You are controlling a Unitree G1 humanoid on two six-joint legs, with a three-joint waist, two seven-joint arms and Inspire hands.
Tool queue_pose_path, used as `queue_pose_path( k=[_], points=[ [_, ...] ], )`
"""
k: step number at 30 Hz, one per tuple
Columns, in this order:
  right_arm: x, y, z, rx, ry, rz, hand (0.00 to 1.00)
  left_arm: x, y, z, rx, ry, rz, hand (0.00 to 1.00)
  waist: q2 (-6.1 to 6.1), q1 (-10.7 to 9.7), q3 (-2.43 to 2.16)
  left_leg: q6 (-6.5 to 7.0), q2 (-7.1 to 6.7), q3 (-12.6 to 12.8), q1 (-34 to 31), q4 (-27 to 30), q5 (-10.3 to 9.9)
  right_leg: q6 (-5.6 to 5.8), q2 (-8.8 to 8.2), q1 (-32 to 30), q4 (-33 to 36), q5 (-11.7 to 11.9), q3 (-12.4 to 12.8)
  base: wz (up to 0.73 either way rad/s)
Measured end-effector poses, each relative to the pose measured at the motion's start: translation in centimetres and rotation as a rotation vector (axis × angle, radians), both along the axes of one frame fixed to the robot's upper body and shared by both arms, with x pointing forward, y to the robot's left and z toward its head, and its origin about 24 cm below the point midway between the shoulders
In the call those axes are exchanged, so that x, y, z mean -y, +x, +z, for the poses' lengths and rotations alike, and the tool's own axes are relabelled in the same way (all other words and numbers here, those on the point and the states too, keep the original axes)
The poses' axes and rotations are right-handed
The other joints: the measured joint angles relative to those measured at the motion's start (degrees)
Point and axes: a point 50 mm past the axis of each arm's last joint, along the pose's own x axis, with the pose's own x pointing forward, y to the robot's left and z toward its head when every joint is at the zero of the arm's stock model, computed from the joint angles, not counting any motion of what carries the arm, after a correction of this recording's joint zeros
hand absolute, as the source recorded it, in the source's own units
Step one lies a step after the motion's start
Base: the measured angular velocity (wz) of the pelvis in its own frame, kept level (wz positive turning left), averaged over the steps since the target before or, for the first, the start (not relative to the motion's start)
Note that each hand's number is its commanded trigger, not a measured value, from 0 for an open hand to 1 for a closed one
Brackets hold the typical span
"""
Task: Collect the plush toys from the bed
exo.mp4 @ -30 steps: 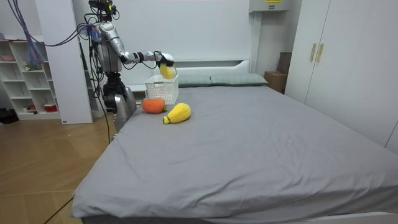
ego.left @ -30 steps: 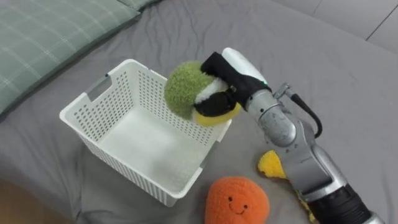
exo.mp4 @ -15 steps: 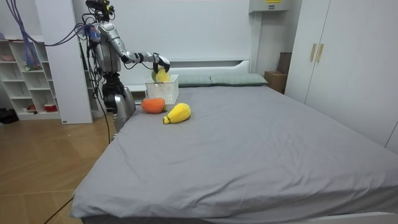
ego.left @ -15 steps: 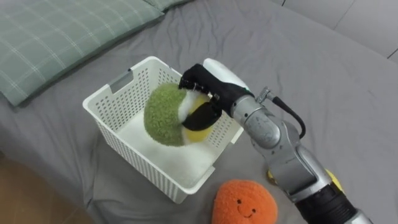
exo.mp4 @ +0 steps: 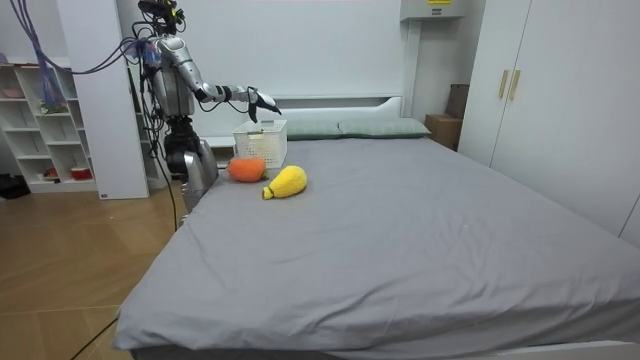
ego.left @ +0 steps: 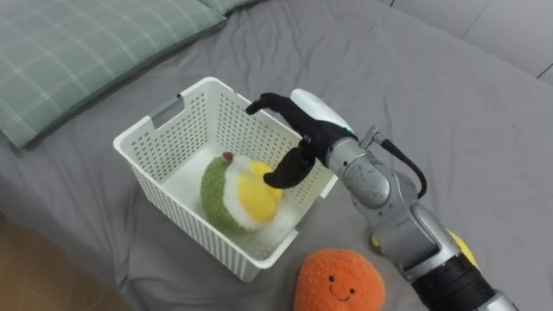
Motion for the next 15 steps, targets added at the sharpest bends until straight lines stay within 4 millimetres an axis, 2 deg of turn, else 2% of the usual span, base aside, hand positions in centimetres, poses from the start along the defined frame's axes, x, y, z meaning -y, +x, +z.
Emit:
queue_pose_path(
  k=[15],
  points=[
    [0.07,0.03,0.03,0.004,0.001,-0.005,0.00,-0.22,-0.53,-0.03,-0.044,0.007,-0.018,0.00,0.64,-0.01,-0.19,0.00,0.02,-0.05,0.01,0.00,0.00,0.00,0.01,0.02,-0.02,0.00,-0.26,0.00]
  ],
)
